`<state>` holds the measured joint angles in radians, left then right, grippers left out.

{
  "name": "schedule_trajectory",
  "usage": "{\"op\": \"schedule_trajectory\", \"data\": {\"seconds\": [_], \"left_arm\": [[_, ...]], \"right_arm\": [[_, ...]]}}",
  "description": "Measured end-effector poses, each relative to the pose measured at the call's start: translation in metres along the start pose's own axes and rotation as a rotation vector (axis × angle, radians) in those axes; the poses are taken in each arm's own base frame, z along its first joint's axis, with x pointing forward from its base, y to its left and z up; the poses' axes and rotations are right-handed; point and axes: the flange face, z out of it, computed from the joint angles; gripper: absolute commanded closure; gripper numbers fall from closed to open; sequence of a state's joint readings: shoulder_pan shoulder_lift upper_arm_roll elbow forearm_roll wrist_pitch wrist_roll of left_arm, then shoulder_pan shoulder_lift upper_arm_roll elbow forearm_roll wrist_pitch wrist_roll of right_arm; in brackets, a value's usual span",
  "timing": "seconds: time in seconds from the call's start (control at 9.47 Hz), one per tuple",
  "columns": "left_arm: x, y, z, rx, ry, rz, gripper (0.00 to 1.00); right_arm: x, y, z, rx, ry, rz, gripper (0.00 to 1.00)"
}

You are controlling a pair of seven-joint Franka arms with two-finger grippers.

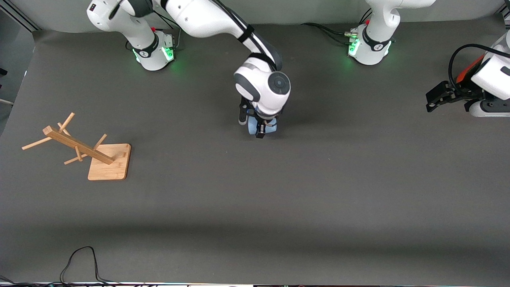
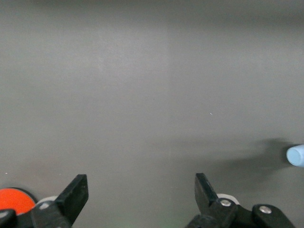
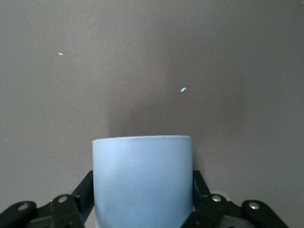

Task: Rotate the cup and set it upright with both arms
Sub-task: 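Carry the blue cup to mid-table and lower it with the right gripper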

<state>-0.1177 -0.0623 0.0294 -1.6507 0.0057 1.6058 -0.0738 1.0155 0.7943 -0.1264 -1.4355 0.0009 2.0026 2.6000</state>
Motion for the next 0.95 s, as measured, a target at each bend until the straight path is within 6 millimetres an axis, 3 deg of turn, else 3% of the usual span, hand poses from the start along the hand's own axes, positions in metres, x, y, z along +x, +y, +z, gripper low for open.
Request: {"op": "schedule_trajectory", "data": {"seconds": [0.21,0.32,0.42,0.74,0.95], "left_arm": [[0.000,0.001,0.000,-0.006,-0.001,-0.001,0.00],[0.000,0.004,0.000,-0.009,-0.001,-0.005,0.00],[-0.001,0.010,0.000,-0.010,-0.001,-0.011,0.00],[-0.002,0.020,0.000,-0.060,-0.007,-0.044,0.00],[-0.001,0.020,0.000,-0.108,-0.015,-0.128,0.00]], "right_arm": [[-0.013,-0.001,0.018,0.007,0.011,0.014,0.37],[-0.016,-0.001,0.017,0.011,0.011,0.015,0.14],[-0.018,-0.002,0.017,0.013,0.010,0.015,0.00],[-0.018,-0.003,0.016,0.022,0.010,0.013,0.00],[-0.016,-0.011,0.003,0.040,0.005,0.012,0.00]]}}
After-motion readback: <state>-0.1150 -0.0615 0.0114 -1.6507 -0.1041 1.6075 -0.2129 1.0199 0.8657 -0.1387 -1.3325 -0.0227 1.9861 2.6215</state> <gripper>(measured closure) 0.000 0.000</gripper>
